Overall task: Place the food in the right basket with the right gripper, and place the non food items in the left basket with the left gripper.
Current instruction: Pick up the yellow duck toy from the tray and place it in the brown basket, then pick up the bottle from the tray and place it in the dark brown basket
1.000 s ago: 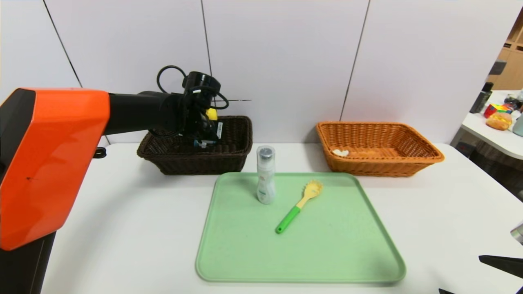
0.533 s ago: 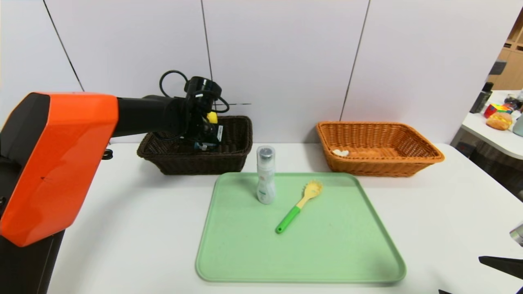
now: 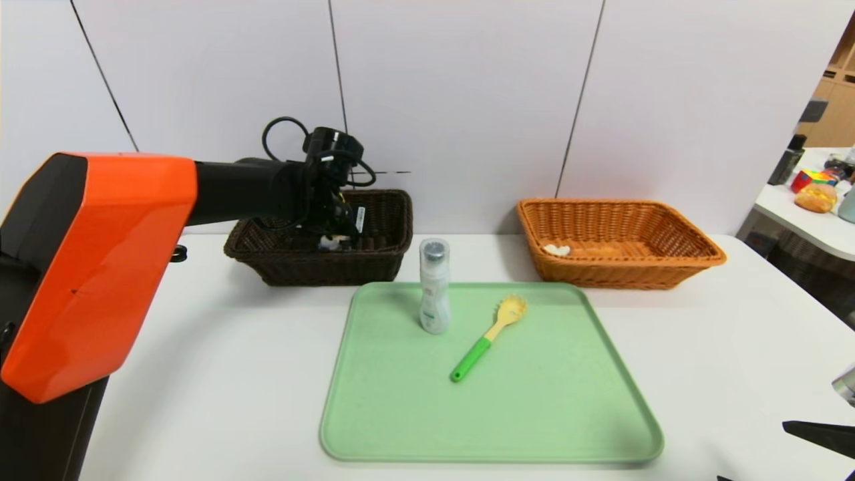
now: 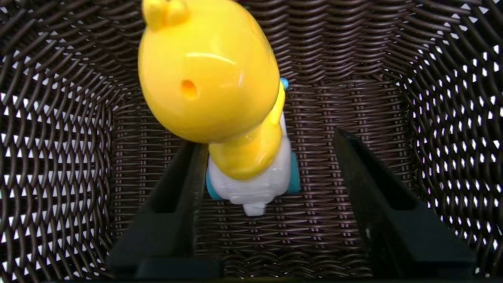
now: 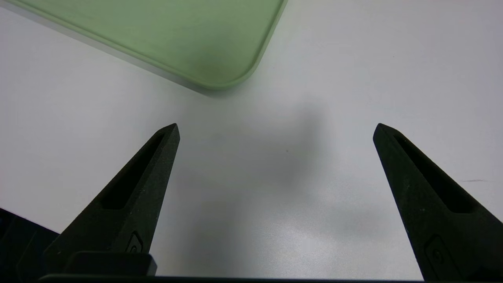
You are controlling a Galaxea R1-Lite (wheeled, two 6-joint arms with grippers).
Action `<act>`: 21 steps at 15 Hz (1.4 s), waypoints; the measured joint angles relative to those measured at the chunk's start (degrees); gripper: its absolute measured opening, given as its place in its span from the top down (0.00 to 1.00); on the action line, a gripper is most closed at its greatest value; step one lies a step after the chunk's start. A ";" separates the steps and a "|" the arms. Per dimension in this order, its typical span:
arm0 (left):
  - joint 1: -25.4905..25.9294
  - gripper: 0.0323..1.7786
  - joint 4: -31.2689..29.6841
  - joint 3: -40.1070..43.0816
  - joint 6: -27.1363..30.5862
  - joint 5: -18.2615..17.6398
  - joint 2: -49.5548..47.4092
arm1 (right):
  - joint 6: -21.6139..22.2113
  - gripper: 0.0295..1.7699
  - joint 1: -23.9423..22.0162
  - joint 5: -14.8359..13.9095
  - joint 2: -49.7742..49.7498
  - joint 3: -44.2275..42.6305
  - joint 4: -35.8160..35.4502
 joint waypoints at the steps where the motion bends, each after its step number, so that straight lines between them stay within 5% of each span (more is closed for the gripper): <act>1: 0.00 0.33 0.02 0.00 0.00 0.00 -0.02 | 0.01 0.04 0.00 0.00 0.00 0.00 -0.02; 9: -0.13 0.15 0.27 1.80 0.26 0.11 -4.00 | -0.02 0.04 0.00 0.00 0.09 -0.04 0.00; 21: -1.49 0.06 0.07 15.54 0.37 0.06 -23.34 | -0.24 0.04 0.04 -0.05 0.22 0.00 0.00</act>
